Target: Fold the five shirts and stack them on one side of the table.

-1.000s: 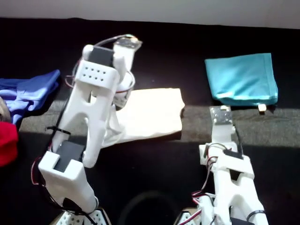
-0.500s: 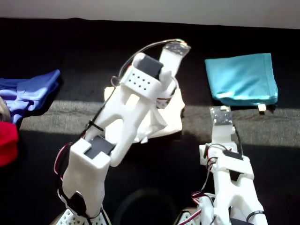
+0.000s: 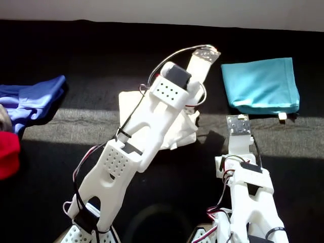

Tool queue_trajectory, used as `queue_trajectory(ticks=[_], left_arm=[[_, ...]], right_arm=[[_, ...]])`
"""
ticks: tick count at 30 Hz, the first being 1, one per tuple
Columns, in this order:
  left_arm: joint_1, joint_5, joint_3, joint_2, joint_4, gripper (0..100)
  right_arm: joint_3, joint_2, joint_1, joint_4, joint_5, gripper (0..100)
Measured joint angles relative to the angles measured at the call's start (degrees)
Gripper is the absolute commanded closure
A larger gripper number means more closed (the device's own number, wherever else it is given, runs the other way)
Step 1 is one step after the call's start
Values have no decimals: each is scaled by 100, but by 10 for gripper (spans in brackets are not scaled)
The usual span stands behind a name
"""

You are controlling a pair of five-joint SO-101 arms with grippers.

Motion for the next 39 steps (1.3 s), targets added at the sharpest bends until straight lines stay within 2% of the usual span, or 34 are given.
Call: queue_trajectory(ticks=[6,9,14,23,33,39], left_arm=[[-18,0,-941,26,607,844],[-246,0,-1213,18,738,989],[-475,0,-967,9,791,989],[-413,0,1196,-167,791,990],[703,229,1301,-466,791,991],[387,229,642,-466,791,991]], right_arm=[[0,0,0,0,0,991],[0,0,0,0,0,991],[0,0,0,0,0,991],[9,0,0,0,0,991],[9,0,0,0,0,991],[9,0,0,0,0,991]])
